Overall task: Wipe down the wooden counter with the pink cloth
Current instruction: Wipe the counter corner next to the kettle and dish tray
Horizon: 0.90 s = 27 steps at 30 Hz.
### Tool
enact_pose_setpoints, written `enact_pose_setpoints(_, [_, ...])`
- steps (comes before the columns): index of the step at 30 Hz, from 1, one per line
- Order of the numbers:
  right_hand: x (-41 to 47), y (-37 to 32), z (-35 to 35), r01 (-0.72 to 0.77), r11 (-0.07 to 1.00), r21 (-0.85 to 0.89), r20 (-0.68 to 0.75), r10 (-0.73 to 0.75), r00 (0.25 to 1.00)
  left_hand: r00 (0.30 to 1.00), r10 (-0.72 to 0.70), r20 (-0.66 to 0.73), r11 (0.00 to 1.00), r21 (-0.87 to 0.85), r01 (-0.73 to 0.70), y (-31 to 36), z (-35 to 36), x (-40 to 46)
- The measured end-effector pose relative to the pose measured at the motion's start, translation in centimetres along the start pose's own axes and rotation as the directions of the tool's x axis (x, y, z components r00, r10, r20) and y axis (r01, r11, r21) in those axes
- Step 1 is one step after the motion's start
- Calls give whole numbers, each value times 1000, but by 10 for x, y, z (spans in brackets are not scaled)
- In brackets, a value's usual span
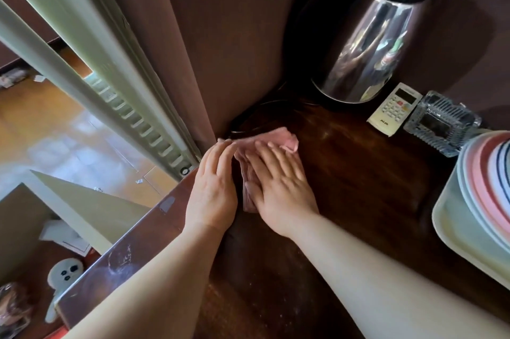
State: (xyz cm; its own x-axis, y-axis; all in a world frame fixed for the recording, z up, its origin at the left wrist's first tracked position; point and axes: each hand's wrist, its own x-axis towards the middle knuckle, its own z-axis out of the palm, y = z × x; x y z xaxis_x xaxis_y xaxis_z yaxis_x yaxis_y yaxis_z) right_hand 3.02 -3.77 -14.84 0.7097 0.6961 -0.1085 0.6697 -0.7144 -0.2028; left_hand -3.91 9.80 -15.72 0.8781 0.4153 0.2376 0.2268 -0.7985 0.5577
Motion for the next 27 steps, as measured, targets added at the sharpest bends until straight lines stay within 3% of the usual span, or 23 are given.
enact_pose_setpoints(3, [-8, 16, -1, 32, 999, -2, 44, -32, 999, 997, 60, 50, 995, 75, -64, -4, 2, 0])
enact_pose_setpoints(8, [18, 21, -8, -141, 990, -29, 7, 141, 990, 983, 143, 116, 975, 151, -160, -2, 2, 2])
enact_pose_setpoints(13, [-34, 25, 1, -48, 999, 3, -14, 48, 999, 963, 206, 172, 957, 170, -235, -4, 2, 2])
enact_pose_setpoints(15, [-13, 37, -4, -94, 996, 4, -15, 94, 995, 944, 253, 214, 940, 177, -292, -5, 3, 2])
enact_pose_setpoints(19, [7, 44, -8, -216, 976, -33, -35, 214, 976, 932, 256, 256, 934, 184, -307, -2, 1, 4])
enact_pose_setpoints(24, [-47, 44, -2, -149, 989, 17, -31, 150, 988, 936, 221, 273, 942, 187, -277, -1, 2, 8])
enact_pose_setpoints(27, [-17, 74, -11, -226, 974, 3, -25, 226, 974, 937, 190, 294, 948, 191, -253, -4, 3, 10])
